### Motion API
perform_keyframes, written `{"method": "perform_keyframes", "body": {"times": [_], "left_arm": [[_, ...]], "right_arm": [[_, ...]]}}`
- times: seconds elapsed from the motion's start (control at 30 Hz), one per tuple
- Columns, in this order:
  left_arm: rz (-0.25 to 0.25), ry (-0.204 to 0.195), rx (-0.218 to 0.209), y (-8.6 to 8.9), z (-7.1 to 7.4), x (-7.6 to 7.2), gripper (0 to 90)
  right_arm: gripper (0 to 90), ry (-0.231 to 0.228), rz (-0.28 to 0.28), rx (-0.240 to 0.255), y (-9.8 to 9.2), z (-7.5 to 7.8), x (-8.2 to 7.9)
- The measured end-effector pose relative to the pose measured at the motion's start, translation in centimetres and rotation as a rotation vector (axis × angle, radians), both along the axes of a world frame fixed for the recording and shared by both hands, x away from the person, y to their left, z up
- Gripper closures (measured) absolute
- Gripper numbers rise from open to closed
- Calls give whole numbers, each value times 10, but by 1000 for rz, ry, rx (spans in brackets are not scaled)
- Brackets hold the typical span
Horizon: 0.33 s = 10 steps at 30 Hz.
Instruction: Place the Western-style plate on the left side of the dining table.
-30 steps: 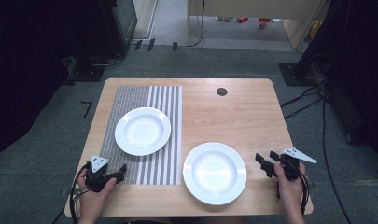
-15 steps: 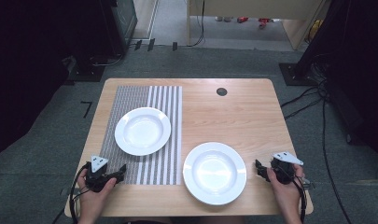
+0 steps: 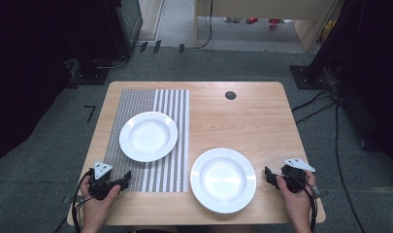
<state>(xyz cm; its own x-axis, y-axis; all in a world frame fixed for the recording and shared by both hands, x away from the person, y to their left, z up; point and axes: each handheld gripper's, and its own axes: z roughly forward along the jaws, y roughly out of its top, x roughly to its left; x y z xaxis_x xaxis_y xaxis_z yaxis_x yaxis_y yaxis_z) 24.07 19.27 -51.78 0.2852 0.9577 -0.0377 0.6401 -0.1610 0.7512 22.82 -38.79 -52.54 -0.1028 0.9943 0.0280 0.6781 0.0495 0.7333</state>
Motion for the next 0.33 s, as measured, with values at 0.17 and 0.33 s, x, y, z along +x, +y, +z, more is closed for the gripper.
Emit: {"method": "perform_keyframes", "body": {"times": [0.17,0.33], "left_arm": [[-2,1,-5,1,0,0,217],[-1,1,-14,1,0,0,218]], "right_arm": [[137,0,-4,0,0,0,-1],[137,1,-4,1,0,0,-1]]}}
